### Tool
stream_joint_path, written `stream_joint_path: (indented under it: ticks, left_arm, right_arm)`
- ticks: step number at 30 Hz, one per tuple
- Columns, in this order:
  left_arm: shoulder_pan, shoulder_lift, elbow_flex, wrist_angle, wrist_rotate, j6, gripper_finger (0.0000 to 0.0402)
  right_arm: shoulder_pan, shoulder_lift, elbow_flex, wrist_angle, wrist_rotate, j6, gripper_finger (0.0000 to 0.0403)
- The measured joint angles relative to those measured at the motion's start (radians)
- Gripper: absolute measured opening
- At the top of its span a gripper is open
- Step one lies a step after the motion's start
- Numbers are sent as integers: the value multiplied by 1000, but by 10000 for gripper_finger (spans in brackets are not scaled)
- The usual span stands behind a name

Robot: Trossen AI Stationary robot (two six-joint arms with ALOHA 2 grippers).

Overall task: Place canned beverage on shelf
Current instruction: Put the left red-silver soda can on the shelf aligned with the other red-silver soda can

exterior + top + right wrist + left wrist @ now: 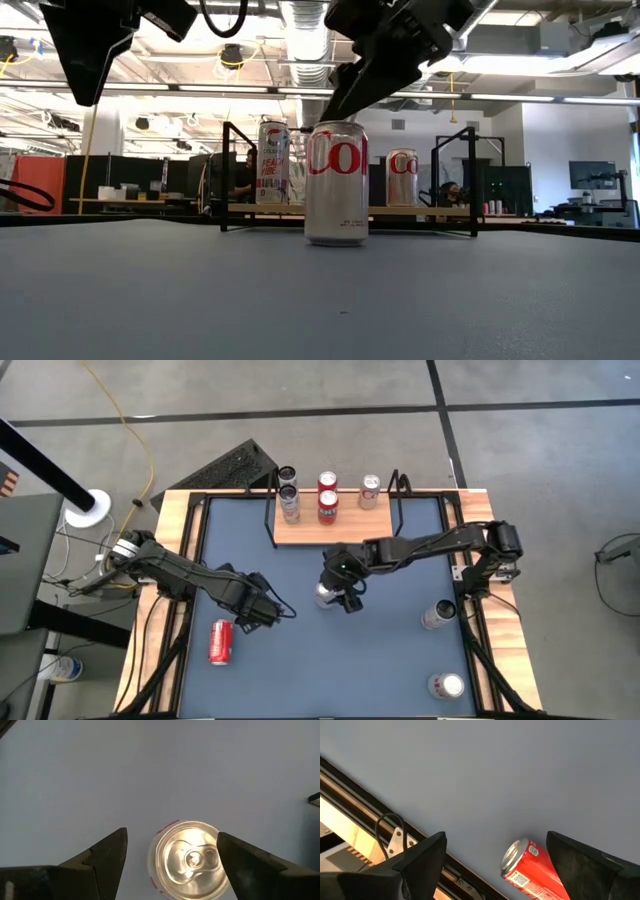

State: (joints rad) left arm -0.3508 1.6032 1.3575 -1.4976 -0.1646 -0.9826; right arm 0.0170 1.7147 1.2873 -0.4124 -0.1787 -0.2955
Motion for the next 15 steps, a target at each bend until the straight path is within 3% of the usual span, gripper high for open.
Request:
stream_joint_path:
  ticks: [15]
  left_arm:
    - [0,0,-1,1,-5,-3,330]
  right_arm:
    - [0,0,0,-6,21,-4,315]
